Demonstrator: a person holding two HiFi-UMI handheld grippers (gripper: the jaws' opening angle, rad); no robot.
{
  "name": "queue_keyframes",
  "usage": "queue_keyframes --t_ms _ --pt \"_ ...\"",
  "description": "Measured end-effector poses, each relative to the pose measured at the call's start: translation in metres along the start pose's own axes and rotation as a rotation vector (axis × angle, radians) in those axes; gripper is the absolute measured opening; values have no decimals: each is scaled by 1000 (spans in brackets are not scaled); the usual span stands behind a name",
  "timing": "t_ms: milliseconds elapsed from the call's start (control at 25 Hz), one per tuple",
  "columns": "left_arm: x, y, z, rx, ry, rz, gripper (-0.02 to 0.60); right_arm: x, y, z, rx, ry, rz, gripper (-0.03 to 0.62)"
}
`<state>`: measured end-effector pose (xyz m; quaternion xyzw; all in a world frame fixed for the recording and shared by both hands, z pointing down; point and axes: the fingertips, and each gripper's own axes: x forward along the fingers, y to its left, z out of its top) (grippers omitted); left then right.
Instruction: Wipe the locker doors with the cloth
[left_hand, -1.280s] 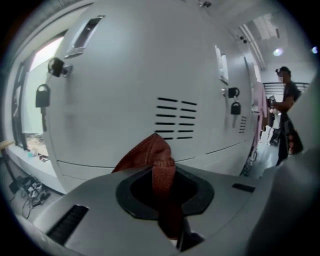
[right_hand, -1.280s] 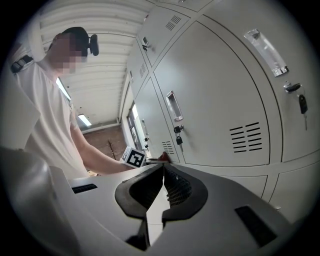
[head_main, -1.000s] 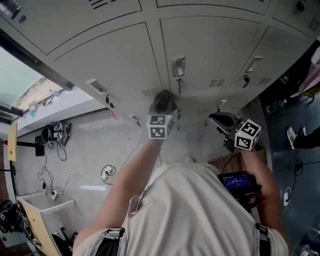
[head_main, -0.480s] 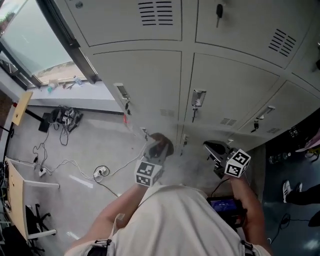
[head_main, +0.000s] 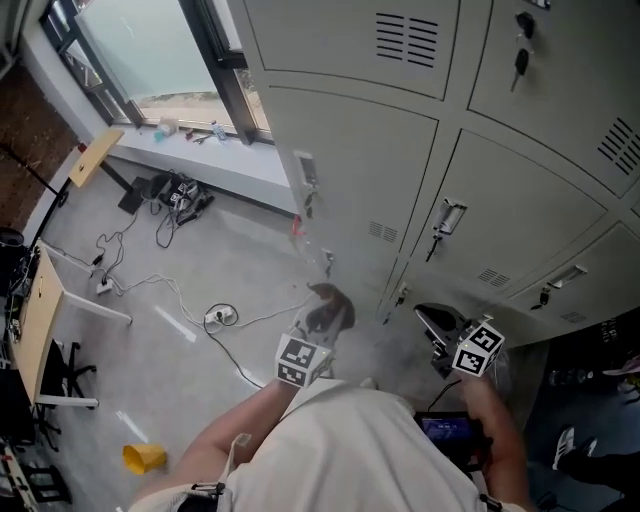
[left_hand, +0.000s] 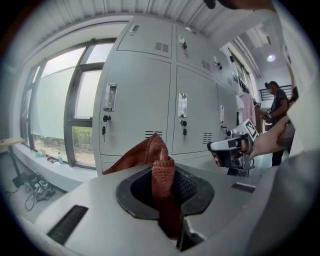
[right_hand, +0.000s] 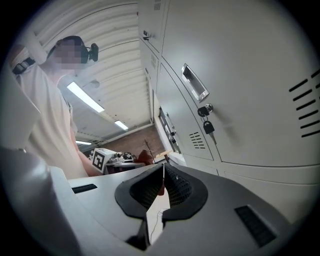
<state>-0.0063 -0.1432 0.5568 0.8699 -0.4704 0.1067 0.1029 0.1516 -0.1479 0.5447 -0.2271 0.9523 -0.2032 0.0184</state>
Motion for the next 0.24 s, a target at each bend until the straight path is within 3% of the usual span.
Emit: queue_keyframes --t_ms 240 --pt "-24 2 -7 -34 7 54 38 15 13 -7 2 11 60 17"
